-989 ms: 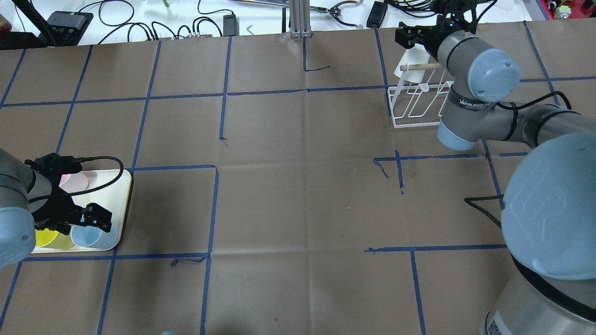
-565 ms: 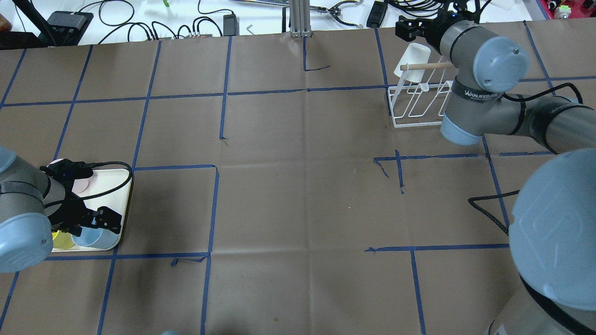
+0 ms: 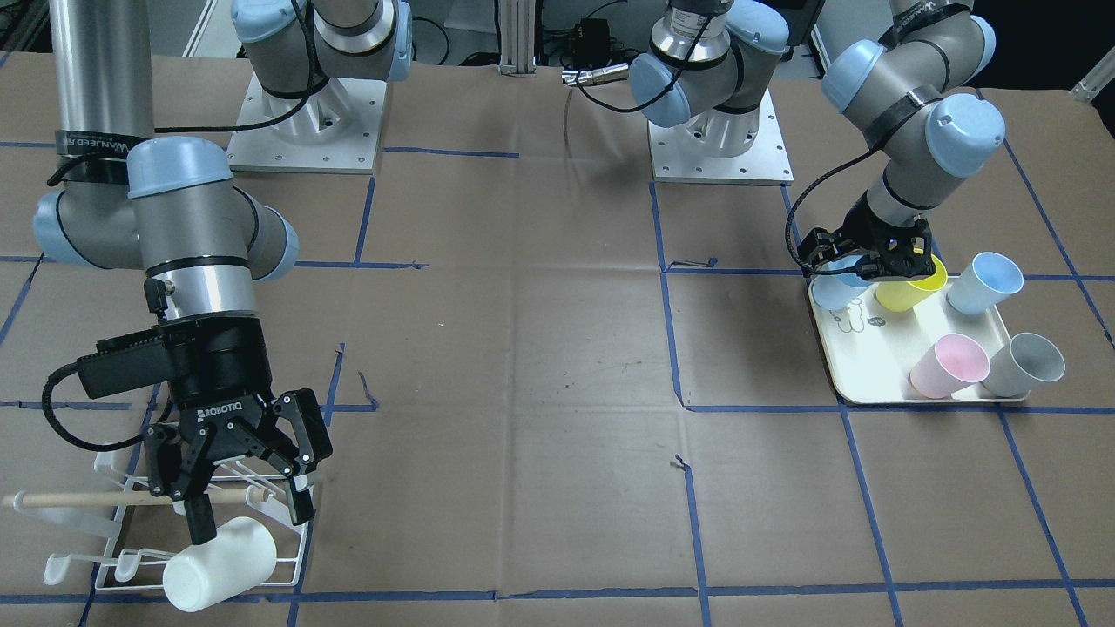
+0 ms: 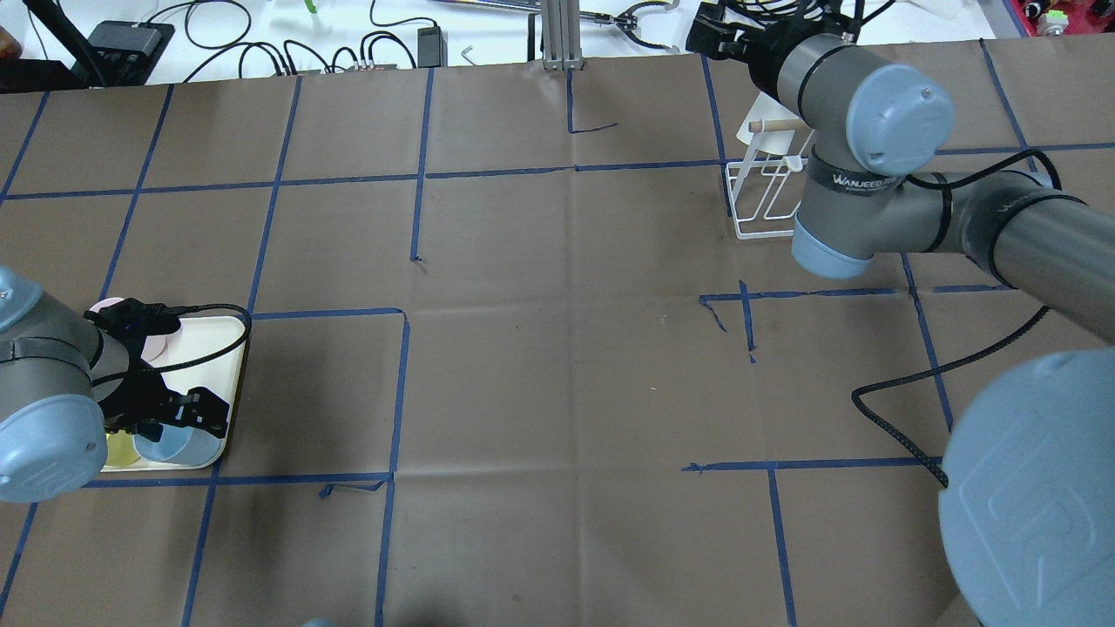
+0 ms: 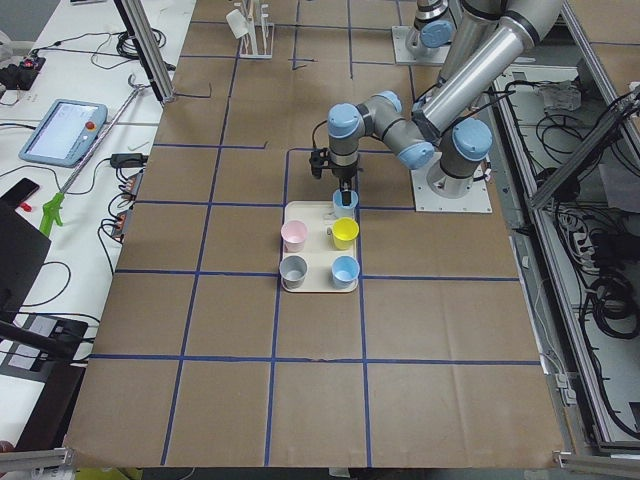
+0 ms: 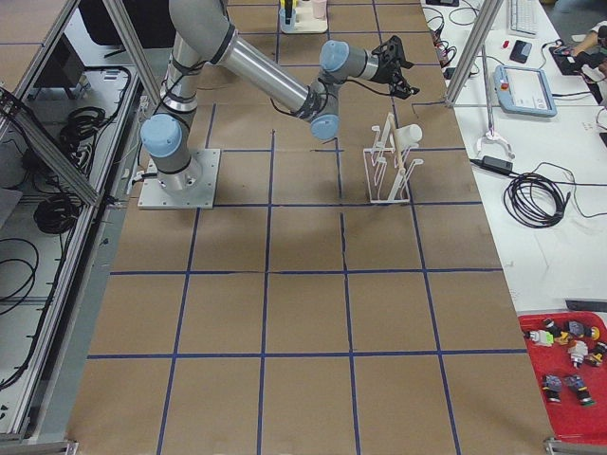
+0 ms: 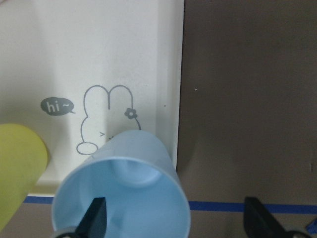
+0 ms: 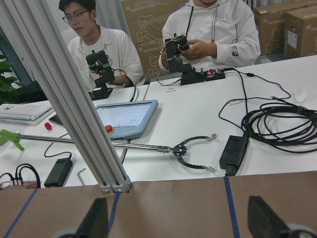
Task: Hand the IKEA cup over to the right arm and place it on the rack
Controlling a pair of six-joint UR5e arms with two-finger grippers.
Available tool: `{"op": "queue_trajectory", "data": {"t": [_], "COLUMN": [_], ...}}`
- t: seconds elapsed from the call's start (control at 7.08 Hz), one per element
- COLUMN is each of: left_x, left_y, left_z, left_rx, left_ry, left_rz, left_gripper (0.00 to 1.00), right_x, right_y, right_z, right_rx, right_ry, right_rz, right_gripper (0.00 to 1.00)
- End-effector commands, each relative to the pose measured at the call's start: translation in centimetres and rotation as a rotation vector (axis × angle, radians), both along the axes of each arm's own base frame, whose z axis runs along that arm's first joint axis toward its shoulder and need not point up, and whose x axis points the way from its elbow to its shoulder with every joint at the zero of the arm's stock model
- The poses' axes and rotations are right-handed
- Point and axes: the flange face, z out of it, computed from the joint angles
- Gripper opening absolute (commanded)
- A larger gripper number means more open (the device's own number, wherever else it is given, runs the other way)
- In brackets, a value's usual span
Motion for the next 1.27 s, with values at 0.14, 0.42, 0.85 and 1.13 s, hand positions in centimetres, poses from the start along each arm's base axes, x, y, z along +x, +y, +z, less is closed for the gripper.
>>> {"op": "queue_trajectory", "data": {"t": [0.14, 0.42, 0.85, 1.13], "left_x": [0.1, 0.1, 0.2, -1.7], "left_y": [-0.1, 0.0, -3.7, -6.9], "left_z": [0.1, 0.7, 8.5, 17.9], "left_rx": [0.001, -0.011, -0.085, -0.082], "left_ry": [-0.003, -0.011, -0.046, -0.037], "left_rz": [-0.005, -0.004, -0.037, -0.083], "left_gripper": [0.0, 0.0, 0.0, 0.0], "right_x": [2.3, 2.3, 2.3, 2.3], "right_y": [1.2, 1.2, 2.5, 2.6], "right_z": [-0.4, -0.4, -2.0, -2.0], "right_rx": [0.074, 0.104, 0.142, 0.143], "right_ry": [-0.242, -0.339, -0.454, -0.46], "right_rz": [-0.074, -0.117, -0.172, -0.175], "right_gripper": [1.0, 1.0, 1.0, 1.0]}}
